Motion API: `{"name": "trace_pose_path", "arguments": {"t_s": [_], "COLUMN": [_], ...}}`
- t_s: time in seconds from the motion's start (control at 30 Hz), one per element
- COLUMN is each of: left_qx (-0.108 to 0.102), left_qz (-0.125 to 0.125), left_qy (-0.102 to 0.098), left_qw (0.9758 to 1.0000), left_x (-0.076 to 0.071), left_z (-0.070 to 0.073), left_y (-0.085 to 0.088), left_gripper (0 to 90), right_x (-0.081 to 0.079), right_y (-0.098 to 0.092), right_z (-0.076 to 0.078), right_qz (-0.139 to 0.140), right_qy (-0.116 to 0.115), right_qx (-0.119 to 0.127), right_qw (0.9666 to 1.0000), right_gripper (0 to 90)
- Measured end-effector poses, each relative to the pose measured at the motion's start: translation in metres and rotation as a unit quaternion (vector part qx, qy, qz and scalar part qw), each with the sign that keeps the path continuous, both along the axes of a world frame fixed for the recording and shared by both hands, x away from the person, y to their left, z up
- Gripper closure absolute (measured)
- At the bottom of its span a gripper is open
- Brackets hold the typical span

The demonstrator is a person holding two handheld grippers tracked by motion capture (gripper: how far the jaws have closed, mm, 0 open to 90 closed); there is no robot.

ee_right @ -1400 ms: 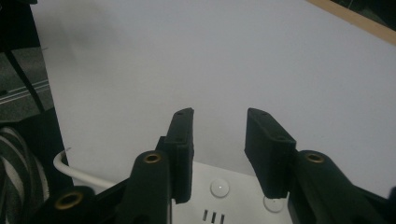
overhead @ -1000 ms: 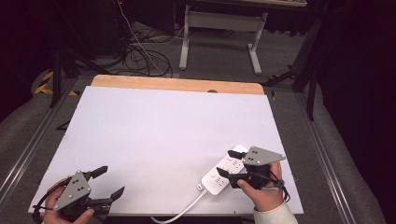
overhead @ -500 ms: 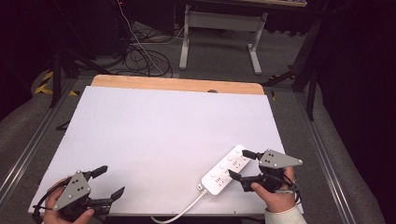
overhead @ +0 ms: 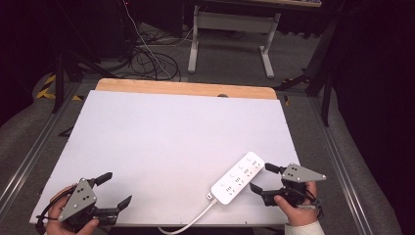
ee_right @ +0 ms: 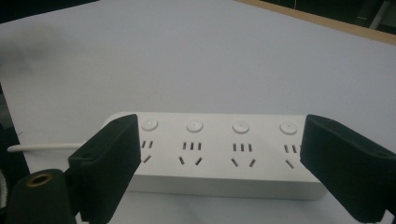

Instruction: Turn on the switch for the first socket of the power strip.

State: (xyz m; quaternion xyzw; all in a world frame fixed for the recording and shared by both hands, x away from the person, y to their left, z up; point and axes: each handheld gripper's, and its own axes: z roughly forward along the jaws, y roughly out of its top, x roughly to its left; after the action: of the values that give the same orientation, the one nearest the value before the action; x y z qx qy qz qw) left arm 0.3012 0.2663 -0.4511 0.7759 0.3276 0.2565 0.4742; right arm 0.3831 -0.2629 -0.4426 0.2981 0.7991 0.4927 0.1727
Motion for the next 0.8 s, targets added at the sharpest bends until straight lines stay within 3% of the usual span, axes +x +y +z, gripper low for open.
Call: {"name": "trace_pose_path", "arguments": {"t_s": [0.53, 0.8], "left_qx": [-0.006, -0.024], "left_qz": [-0.006, -0.018], "left_qy": [0.003, 0.015], "left_qw": [1.0, 0.9994], "left_x": [0.001, 0.003], "left_z": [-0.001, -0.002], "left_y": [0.002, 0.007], "left_gripper": [11.7, 11.8], "right_x": [-0.001, -0.006], "right_y": [-0.013, -0.019], "right_z": [-0.027, -0.041], "right_qz": [-0.01, -0.011], "right_qy": [0.019, 0.024], "right_qx": [-0.004, -0.012], "right_qw": [0.9998, 0.9996], "right_gripper": [8.7, 8.2]}}
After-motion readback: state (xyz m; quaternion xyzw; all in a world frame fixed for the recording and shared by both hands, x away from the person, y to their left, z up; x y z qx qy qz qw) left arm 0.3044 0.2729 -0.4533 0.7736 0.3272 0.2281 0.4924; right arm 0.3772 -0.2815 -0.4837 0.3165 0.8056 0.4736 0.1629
